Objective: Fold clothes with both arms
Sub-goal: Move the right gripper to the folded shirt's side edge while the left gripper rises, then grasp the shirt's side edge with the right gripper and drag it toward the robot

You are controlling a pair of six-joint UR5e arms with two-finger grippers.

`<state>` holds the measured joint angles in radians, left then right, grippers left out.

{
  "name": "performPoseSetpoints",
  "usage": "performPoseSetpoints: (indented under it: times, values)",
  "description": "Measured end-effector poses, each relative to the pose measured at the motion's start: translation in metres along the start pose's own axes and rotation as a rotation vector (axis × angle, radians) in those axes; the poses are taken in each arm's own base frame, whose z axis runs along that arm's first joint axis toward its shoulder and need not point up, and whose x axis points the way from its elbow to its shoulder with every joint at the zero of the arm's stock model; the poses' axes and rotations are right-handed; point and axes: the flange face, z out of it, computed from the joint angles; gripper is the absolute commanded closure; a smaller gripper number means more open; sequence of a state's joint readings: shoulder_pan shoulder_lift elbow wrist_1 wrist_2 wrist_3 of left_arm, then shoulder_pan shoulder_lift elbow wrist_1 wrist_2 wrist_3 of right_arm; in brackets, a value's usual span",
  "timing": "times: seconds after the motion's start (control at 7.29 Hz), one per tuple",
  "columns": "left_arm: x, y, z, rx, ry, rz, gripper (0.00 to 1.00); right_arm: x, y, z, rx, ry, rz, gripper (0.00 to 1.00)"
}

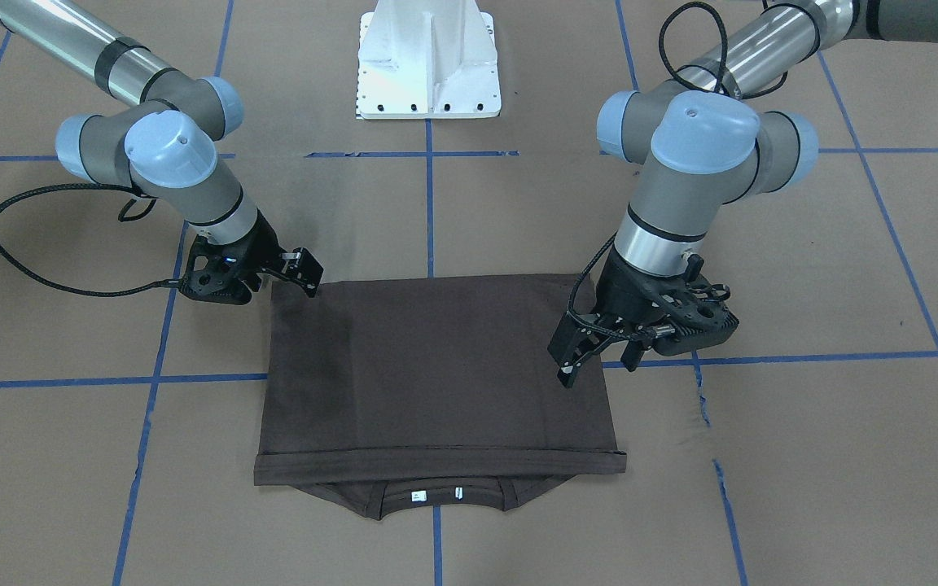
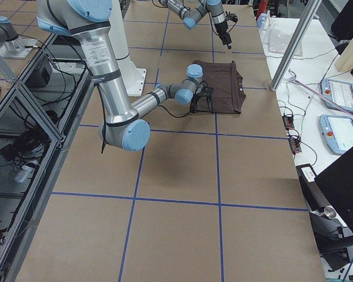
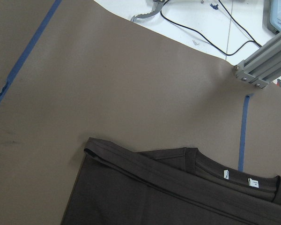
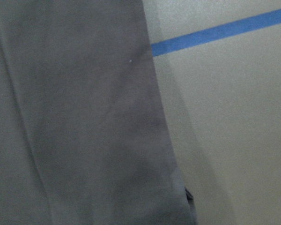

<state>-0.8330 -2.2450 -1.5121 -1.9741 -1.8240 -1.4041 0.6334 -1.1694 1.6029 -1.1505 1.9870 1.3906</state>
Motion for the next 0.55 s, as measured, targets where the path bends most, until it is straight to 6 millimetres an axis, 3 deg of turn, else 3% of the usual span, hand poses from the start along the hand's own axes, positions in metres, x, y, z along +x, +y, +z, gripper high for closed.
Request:
performPoseSetpoints:
  times: [0.14,0.27,0.55]
  values:
    - [0.0008,0.0005,-0.0023,0.000,0.004,0.001,0.00,-0.0003,0.0020,0.0024,-0.002,0.003,-0.001,0.73]
    - [0.0011,0.0008,-0.0032,0.000,0.006,0.002,0.00,0.0000,0.0020,0.0026,-0.002,0.004,-0.001,0.99]
    - [0.0022,0.0010,-0.0049,0.001,0.010,0.003,0.00,0.0034,0.0019,0.0023,-0.002,0.006,-0.002,1.00]
